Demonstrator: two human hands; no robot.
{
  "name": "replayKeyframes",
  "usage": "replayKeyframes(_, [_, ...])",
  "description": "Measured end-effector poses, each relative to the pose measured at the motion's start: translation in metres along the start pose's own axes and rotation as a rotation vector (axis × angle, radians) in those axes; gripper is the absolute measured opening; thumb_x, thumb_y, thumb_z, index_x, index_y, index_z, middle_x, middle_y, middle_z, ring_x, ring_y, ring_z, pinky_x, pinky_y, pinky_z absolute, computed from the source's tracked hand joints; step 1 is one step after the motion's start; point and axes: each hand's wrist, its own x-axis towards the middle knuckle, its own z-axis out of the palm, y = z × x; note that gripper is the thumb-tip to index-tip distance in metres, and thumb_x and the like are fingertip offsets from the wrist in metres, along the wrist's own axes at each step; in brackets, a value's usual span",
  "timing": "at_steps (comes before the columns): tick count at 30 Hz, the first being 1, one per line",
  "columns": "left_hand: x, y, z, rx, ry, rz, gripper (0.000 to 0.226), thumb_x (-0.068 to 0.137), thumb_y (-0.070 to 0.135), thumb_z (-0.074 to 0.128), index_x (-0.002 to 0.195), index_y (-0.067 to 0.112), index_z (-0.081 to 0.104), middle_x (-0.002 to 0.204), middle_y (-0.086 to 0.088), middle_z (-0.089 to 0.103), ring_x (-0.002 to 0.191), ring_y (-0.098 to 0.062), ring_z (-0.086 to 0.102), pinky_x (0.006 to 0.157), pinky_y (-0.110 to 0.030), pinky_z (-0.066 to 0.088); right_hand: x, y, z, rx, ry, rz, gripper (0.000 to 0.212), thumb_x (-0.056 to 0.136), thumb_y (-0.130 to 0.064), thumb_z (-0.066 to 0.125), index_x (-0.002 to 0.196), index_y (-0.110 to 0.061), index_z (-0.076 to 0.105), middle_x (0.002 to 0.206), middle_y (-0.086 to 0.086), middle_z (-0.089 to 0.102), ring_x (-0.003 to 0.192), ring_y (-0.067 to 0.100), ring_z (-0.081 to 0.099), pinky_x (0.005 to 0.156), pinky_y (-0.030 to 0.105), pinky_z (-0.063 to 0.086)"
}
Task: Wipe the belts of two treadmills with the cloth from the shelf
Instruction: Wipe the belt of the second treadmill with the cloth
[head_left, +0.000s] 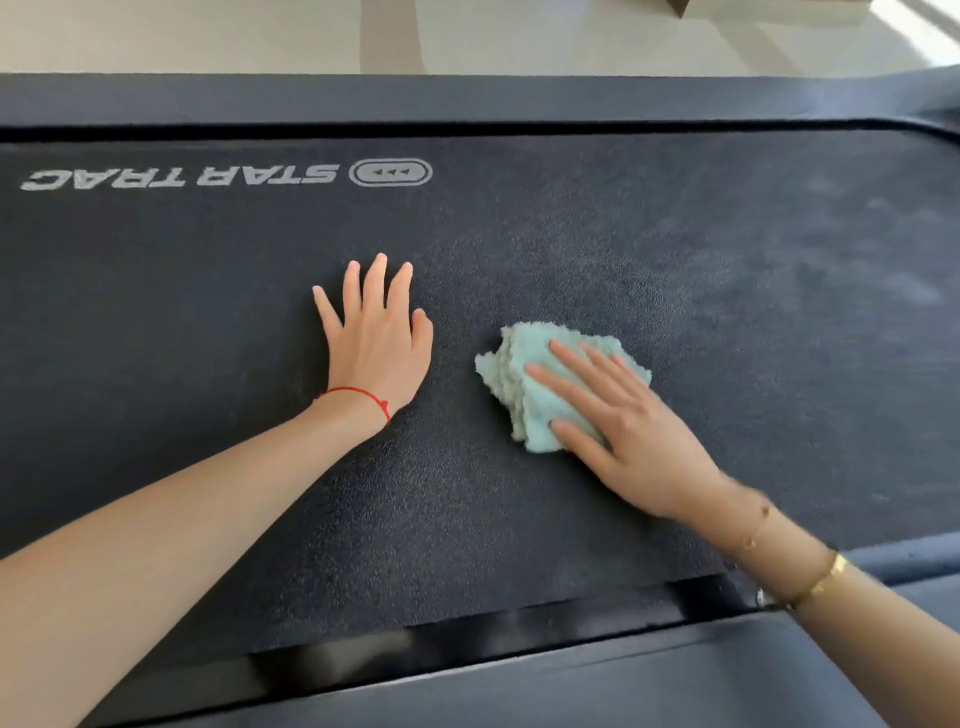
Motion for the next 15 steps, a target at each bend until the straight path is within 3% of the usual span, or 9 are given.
replayKeyframes(3, [0.0, 0.003, 0.005, 0.02, 0.012, -0.027, 0.054, 0.102, 0.032, 0.032, 0.155, 0.02, 0.026, 0.163, -0.006, 0.02, 0.152, -0.029, 0.009, 0.119, -0.062, 0.004, 0.047, 0.046, -0.008, -0.011, 0.063, 0.108, 0.05, 0.103, -0.047, 0.033, 0.152, -0.037, 0.026, 0.162, -0.005, 0.017, 0.151, 0.02, 0.01, 0.12, 0.025, -0.006])
replayKeyframes(8, [-0.002, 0.004, 0.008, 0.042, 0.039, -0.036, 0.054, 0.102, 0.032, 0.032, 0.154, 0.02, 0.029, 0.162, -0.005, 0.023, 0.151, -0.028, 0.012, 0.12, -0.06, 0.006, 0.151, 0.076, -0.01, -0.05, 0.123, 0.355, 0.052, 0.104, -0.044, 0.032, 0.154, -0.03, 0.024, 0.163, 0.004, 0.015, 0.15, 0.03, 0.009, 0.121, 0.042, 0.001])
replayKeyframes(12, [-0.002, 0.005, 0.008, 0.051, 0.055, -0.038, 0.056, 0.1, 0.034, 0.026, 0.154, 0.02, 0.03, 0.162, -0.005, 0.025, 0.151, -0.028, 0.014, 0.12, -0.06, 0.008, 0.141, 0.037, 0.002, -0.036, 0.063, 0.069, 0.051, 0.104, -0.044, 0.029, 0.153, -0.032, 0.024, 0.163, 0.002, 0.016, 0.151, 0.027, 0.008, 0.123, 0.04, -0.002])
replayKeyframes(15, [-0.002, 0.004, 0.009, 0.057, 0.046, -0.031, 0.054, 0.101, 0.033, 0.028, 0.154, 0.02, 0.03, 0.161, -0.006, 0.026, 0.151, -0.028, 0.015, 0.119, -0.061, 0.01, 0.109, 0.043, -0.005, -0.014, 0.001, -0.085, 0.051, 0.103, -0.047, 0.027, 0.153, -0.036, 0.023, 0.163, -0.003, 0.015, 0.151, 0.021, 0.007, 0.122, 0.032, -0.004])
